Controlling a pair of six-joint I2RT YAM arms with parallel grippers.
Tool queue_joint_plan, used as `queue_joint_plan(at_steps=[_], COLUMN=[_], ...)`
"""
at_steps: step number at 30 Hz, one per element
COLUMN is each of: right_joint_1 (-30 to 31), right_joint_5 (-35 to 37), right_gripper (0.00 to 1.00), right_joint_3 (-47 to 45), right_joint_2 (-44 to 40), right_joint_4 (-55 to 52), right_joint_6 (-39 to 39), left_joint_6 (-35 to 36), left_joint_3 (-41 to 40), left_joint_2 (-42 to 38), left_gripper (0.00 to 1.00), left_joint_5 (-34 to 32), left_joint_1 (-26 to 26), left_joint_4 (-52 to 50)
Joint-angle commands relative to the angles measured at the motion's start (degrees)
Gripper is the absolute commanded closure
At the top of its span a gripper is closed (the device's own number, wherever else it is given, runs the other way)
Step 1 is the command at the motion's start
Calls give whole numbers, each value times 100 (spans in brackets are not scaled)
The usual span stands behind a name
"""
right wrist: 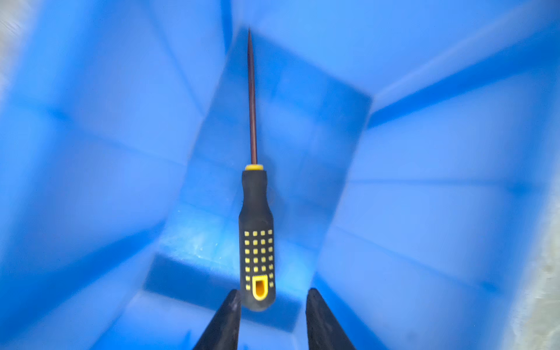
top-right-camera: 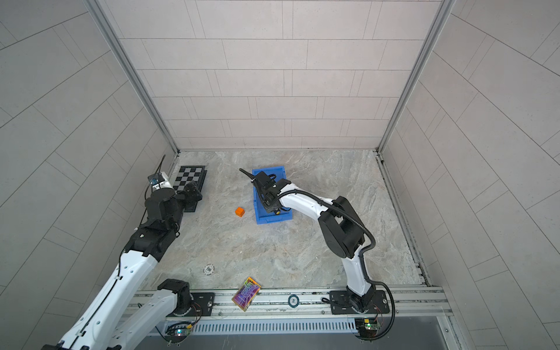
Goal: Put the screwdriver in the bin
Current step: Place the screwdriver into the bin.
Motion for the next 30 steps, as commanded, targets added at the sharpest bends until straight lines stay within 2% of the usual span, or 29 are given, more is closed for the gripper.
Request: queue_joint_plan(at_steps=[1, 12, 22, 30], right_joint_1=[-114, -749, -1854, -2515], right_joint_5=[-56, -549, -1074, -1261], right_gripper=[61, 59, 56, 53], right_joint_3=[164, 40, -892, -1375], right_joint_2=[-666, -1801, -2873, -3554], right_joint_4=[-179, -108, 290, 303], right_joint_6=[-109, -200, -134, -142], left_joint_6=[92, 102, 303, 276], left_joint_3=[-119, 37, 251, 311], left_joint_2=[-80, 163, 284, 403], left_gripper=[0, 1, 1, 1], left_joint_5=[-164, -149, -256, -200], left_joint_1=[2, -2, -2, -2], left_joint_4=[-90, 17, 17, 79])
